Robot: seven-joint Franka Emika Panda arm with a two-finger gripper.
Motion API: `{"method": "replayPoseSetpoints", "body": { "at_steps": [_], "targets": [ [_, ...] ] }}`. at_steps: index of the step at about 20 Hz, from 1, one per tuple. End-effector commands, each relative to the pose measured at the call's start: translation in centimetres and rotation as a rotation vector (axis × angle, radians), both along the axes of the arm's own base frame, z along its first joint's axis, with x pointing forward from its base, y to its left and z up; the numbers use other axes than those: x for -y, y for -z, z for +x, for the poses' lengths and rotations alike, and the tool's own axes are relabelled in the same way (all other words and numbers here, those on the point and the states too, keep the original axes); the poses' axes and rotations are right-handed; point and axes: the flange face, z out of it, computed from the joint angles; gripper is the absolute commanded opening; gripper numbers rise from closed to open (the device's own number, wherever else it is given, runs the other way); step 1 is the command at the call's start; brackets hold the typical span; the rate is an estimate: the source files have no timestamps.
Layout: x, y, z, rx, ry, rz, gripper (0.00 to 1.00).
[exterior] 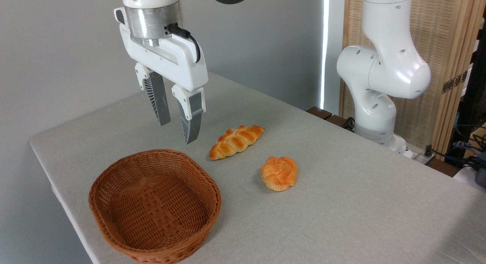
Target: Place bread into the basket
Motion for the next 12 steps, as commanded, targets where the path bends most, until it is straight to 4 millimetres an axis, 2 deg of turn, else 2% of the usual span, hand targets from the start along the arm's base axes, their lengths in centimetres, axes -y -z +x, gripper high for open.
{"method": "replayPoseSetpoints", "body": {
  "at_steps": [1, 3, 12],
  "targets": [
    [1.09, -1.01, -0.46, -0.007, 0.007, -0.017, 1.00],
    [0.41, -1.09, -0.43, -0.006, -0.004, -0.017, 1.00],
    [0.39, -1.01, -0.37, -0.006, -0.004, -0.015, 1.00]
  ]
}}
